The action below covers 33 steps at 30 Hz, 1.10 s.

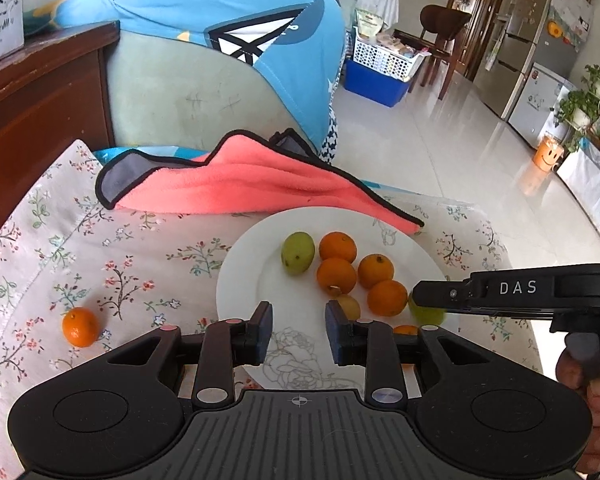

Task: Organize fruits
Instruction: 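Carry both green pears onto the white plate and open both grippers, then move both open grippers back over the remaining fruit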

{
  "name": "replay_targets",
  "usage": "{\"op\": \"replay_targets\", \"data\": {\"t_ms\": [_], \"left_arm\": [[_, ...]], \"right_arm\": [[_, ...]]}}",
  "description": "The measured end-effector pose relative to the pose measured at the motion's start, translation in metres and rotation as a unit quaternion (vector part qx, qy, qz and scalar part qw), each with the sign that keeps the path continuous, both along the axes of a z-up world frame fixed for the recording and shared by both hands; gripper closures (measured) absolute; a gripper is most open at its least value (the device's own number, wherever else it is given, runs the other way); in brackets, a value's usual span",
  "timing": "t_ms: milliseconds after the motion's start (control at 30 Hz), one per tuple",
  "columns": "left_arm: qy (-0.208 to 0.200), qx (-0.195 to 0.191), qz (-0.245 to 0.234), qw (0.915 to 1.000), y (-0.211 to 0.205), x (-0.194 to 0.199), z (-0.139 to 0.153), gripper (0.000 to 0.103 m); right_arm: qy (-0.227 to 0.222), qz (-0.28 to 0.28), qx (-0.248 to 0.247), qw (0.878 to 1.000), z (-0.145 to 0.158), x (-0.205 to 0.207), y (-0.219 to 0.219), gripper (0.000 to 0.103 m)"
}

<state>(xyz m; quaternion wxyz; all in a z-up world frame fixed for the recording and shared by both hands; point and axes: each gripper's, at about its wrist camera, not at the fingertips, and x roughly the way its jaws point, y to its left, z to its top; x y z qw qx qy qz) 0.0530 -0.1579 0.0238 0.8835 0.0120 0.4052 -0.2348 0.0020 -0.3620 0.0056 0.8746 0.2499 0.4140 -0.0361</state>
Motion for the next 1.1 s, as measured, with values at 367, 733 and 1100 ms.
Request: {"op": "replay_targets", "data": {"t_ms": [367,733,1100], "left_arm": [[-0.044,-0.017,0.05,0.9976,0.034,-0.012,0.037,0.015],[-0.032,-0.015,0.117,0.9926,0.1,-0.027,0.048,0.011],[-0.007,0.015,0.165,0.9861,0.134,-0.018,0.044,0.011]], "right_arm": [[-0.06,0.031,-0.006,0.998,0.026,-0.003,0.018,0.043],[-0.085,0.113,-0.013,0.99,0.031,-0.008,0.066,0.025],[-0.05,0.235,-0.04,0.97,0.016,-0.01,0.128,0.019]]}}
